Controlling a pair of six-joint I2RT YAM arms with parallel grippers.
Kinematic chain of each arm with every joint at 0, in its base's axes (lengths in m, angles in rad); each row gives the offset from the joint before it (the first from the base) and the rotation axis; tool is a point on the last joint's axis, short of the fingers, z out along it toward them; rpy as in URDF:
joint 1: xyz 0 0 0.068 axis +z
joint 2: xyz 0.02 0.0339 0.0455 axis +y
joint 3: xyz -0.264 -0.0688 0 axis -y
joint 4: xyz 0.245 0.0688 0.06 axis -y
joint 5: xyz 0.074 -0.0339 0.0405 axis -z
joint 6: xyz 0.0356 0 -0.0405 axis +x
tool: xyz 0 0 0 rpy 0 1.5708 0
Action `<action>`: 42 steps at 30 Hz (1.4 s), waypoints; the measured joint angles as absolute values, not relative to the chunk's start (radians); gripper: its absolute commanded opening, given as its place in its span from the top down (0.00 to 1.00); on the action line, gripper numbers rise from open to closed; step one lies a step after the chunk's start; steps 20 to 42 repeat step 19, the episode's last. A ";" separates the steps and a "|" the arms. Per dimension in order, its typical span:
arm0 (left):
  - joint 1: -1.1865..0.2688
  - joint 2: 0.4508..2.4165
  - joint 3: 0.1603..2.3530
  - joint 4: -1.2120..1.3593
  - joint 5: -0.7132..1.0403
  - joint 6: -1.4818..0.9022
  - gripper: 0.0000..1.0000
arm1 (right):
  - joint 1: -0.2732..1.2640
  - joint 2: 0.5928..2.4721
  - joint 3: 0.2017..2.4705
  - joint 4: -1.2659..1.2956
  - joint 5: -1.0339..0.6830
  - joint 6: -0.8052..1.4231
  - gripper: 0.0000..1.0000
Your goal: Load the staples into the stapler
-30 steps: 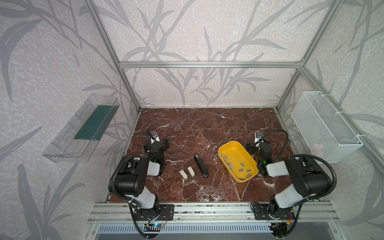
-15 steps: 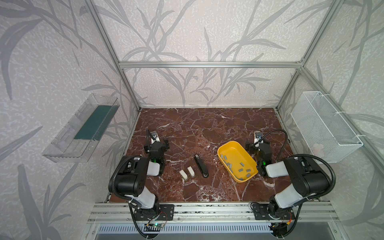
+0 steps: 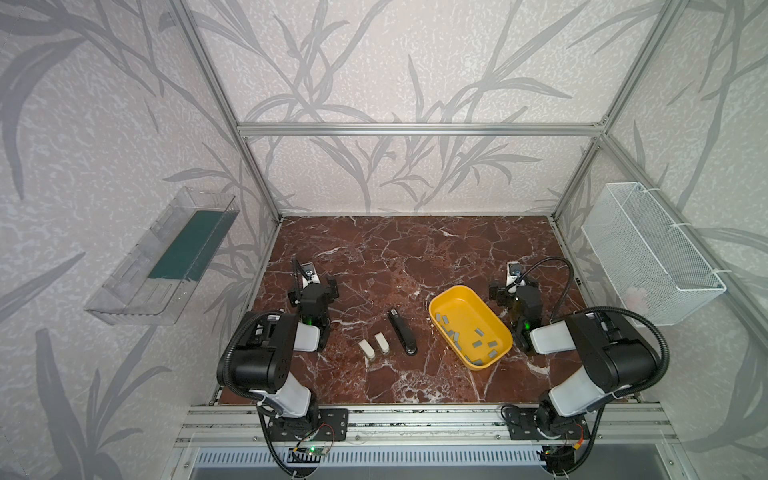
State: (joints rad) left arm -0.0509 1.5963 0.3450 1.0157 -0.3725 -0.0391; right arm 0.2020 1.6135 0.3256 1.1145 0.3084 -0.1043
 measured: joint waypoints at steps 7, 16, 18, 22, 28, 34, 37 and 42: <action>-0.051 1.596 0.345 1.016 -0.373 -0.039 0.01 | 0.202 1.613 0.326 1.109 0.309 -0.105 0.01; -0.051 1.596 0.345 1.016 -0.373 -0.039 0.01 | 0.195 1.613 0.326 1.079 0.302 -0.102 0.01; -0.051 1.596 0.345 1.016 -0.373 -0.039 0.01 | 0.187 1.613 0.327 1.065 0.294 -0.099 0.01; -0.051 1.596 0.345 1.016 -0.373 -0.039 0.01 | 0.181 1.613 0.330 1.058 0.284 -0.096 0.01; -0.051 1.596 0.345 1.016 -0.373 -0.039 0.01 | 0.181 1.613 0.330 1.058 0.284 -0.096 0.01; -0.051 1.596 0.345 1.016 -0.373 -0.039 0.01 | 0.181 1.613 0.330 1.058 0.284 -0.096 0.01; -0.051 1.596 0.345 1.016 -0.373 -0.039 0.01 | 0.181 1.613 0.330 1.058 0.284 -0.096 0.01; -0.051 1.596 0.345 1.016 -0.373 -0.039 0.01 | 0.181 1.613 0.330 1.058 0.284 -0.096 0.01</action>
